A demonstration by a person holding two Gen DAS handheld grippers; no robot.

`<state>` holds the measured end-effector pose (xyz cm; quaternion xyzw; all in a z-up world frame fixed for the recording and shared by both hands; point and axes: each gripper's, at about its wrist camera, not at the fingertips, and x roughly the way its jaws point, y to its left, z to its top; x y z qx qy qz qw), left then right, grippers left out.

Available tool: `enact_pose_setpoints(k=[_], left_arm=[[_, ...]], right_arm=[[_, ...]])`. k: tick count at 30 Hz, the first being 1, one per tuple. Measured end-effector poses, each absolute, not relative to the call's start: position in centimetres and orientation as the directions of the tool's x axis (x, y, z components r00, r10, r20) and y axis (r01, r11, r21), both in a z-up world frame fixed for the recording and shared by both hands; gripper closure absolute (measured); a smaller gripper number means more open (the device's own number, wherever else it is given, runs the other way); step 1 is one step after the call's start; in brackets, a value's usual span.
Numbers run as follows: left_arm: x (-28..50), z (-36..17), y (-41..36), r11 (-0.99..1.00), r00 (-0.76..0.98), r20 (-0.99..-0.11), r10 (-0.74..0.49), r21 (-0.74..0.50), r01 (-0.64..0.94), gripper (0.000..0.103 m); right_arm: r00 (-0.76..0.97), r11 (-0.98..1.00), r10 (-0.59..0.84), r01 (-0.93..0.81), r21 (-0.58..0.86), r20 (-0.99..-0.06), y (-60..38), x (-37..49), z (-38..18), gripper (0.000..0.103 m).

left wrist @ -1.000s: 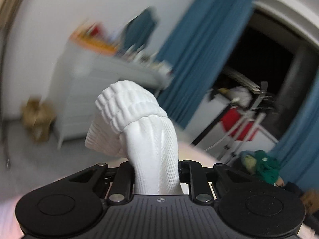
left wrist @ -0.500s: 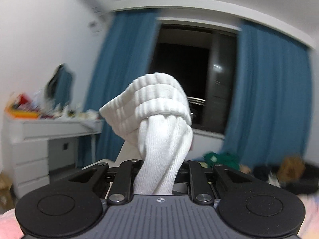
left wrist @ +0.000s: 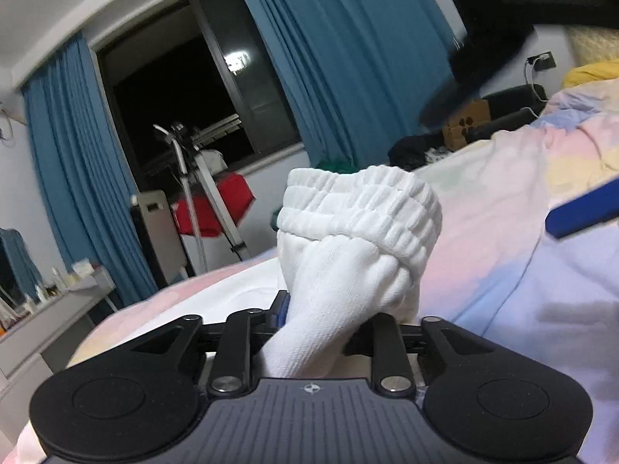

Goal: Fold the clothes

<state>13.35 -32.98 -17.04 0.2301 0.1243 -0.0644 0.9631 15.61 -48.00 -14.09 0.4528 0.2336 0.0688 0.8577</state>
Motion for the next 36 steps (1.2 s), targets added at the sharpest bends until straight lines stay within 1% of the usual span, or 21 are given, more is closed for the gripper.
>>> enact_pose_setpoints(k=[1,2,3,4,6,8,10,14,18,22,27,29,33,36], left_arm=[[14.0,-16.9,-32.4,0.879,0.951,-0.299,-0.081,0.429,0.21,0.039],[14.0,-16.7,-32.3,0.869,0.939,-0.331,-0.093,0.434,0.239,0.03],[13.9,-16.5,-31.5,0.864,0.935,-0.342,-0.094,0.438,0.247,0.016],[13.6,-16.5,-29.5,0.862,0.933,-0.347,-0.095,0.441,0.251,0.014],[12.3,-16.0,-24.7,0.856,0.92,-0.381,-0.098,0.44,0.273,0.013],[11.1,-15.8,-21.9,0.848,0.901,-0.425,-0.091,0.441,0.293,0.013],[10.2,-15.5,-19.1,0.854,0.896,-0.438,-0.072,0.438,0.282,0.01],[8.0,-15.1,-13.5,0.872,0.887,-0.461,-0.031,0.42,0.249,0.009],[8.0,-15.0,-8.8,0.923,0.868,-0.496,0.028,0.345,0.168,0.008],[9.4,-14.1,-4.4,0.964,0.834,-0.549,0.057,0.249,0.098,0.008],[11.3,-12.9,-2.5,0.975,0.841,-0.531,0.104,0.223,0.02,0.008],[12.1,-12.6,-1.0,0.989,0.825,-0.558,0.096,0.148,-0.014,0.008],[13.5,-12.2,2.1,0.996,0.792,-0.606,0.071,0.003,-0.086,0.008],[13.0,-12.4,2.9,0.995,0.785,-0.616,0.061,-0.029,-0.1,0.008]], right_arm=[[0.876,0.574,0.338,0.097,0.813,-0.343,-48.0,16.0,-14.3,0.018],[0.871,0.563,0.351,0.095,0.821,-0.343,-47.8,16.3,-14.5,0.018],[0.866,0.552,0.366,0.092,0.829,-0.34,-47.7,16.6,-14.7,0.018],[0.861,0.54,0.381,0.089,0.837,-0.337,-47.5,16.9,-14.9,0.018],[0.848,0.532,0.409,0.079,0.843,-0.337,-47.0,17.1,-15.1,0.018],[0.834,0.532,0.427,0.079,0.843,-0.348,-46.5,17.2,-15.2,0.018],[0.819,0.531,0.446,0.081,0.843,-0.36,-45.9,17.3,-15.3,0.018],[0.786,0.527,0.493,0.072,0.847,-0.374,-44.1,17.2,-15.5,0.018],[0.777,0.574,0.475,0.083,0.815,-0.413,-42.5,17.1,-15.4,0.017],[0.77,0.611,0.447,0.108,0.784,-0.455,-41.5,17.6,-15.7,0.017],[0.762,0.676,0.41,0.116,0.728,-0.502,-40.6,18.0,-16.1,0.016],[0.758,0.697,0.395,0.121,0.706,-0.52,-40.5,17.8,-16.3,0.014],[0.746,0.718,0.381,0.133,0.683,-0.546,-40.1,17.7,-16.5,0.014],[0.741,0.728,0.375,0.137,0.672,-0.557,-39.7,17.6,-16.7,0.014]])
